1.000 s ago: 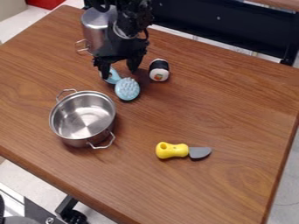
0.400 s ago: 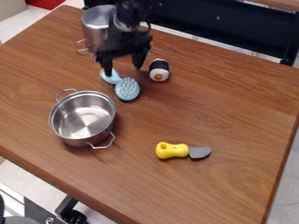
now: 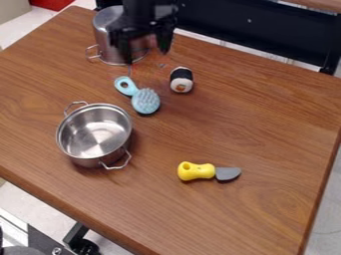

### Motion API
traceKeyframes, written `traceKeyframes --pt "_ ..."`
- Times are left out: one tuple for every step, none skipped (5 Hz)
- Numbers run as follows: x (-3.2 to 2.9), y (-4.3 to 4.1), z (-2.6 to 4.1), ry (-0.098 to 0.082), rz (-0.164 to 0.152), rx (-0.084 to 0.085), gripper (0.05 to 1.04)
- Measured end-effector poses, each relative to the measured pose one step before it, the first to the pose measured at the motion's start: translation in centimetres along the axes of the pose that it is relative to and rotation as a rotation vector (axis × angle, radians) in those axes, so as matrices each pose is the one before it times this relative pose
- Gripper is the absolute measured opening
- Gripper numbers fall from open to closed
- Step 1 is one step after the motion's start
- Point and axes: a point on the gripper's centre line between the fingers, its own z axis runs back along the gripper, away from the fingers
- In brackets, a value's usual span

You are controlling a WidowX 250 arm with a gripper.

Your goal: Take the blue brush and put between the center of the silver pot and the sushi

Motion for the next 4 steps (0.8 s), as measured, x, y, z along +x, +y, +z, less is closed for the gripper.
traceKeyframes --pt "-1.506 -0.609 1.311 0.0425 -0.0464 0.0023 0.999" --pt "-2.113 -1.253 1.129 0.0338 -0.0645 -0.0150 0.999" --pt "-2.898 -1.188 -0.003 0.0830 -0.1215 -0.0091 0.998" --pt "-1.555 -0.721 -0.079 0.0136 -0.1357 0.0001 0.999"
